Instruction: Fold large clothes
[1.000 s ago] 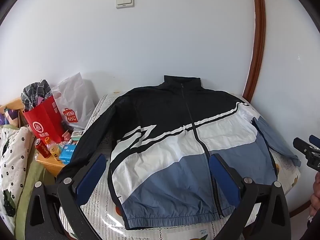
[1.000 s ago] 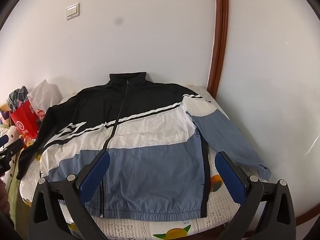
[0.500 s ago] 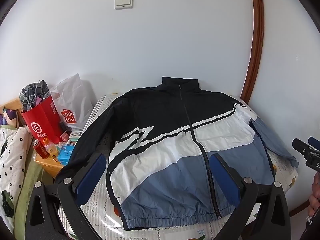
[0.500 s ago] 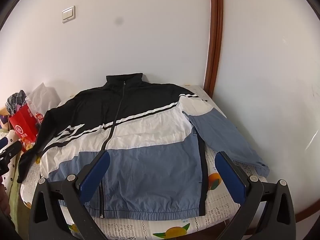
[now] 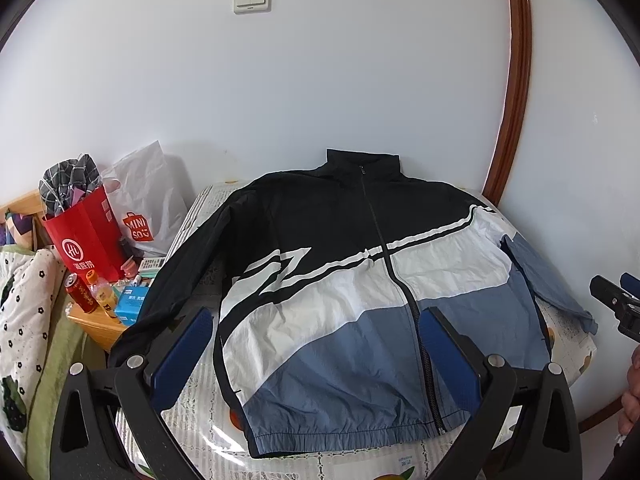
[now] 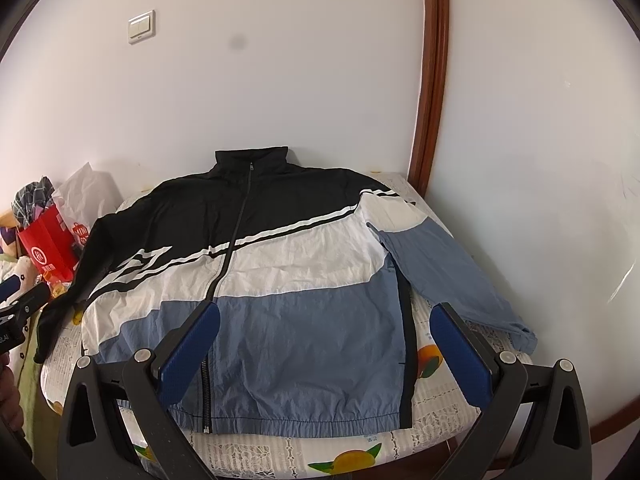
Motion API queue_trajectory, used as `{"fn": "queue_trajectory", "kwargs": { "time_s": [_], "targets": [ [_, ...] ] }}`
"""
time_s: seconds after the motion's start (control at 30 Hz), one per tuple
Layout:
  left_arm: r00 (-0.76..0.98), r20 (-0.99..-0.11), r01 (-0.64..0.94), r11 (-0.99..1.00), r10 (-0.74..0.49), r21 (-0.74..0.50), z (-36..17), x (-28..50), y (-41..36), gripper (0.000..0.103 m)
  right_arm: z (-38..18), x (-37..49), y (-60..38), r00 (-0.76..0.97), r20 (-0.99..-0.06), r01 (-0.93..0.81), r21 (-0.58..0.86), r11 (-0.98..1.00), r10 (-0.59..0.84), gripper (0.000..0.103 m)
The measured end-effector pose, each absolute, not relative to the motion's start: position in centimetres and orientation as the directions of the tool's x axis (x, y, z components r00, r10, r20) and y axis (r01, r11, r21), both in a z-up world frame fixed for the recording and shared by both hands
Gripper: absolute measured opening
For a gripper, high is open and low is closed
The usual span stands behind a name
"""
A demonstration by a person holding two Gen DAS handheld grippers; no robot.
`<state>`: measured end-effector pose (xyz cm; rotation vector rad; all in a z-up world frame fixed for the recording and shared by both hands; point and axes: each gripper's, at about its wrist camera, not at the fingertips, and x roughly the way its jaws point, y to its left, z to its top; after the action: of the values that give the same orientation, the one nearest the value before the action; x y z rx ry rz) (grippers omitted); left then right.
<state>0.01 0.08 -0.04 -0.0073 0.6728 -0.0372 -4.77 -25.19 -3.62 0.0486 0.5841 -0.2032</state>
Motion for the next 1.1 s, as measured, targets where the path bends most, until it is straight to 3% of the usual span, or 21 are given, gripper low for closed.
{"fn": "queue_trajectory", "kwargs": {
  "time_s": [1.1],
  "targets": [
    [0.793,-0.608,0.000,0.999,-0.020,-0.034,-0.7,-0.5,1.5,0.103,-3.5,-4.4,-24.8,0.824,-0.544,0.191,0.004,0.982,-0.158,0.103]
  ]
}}
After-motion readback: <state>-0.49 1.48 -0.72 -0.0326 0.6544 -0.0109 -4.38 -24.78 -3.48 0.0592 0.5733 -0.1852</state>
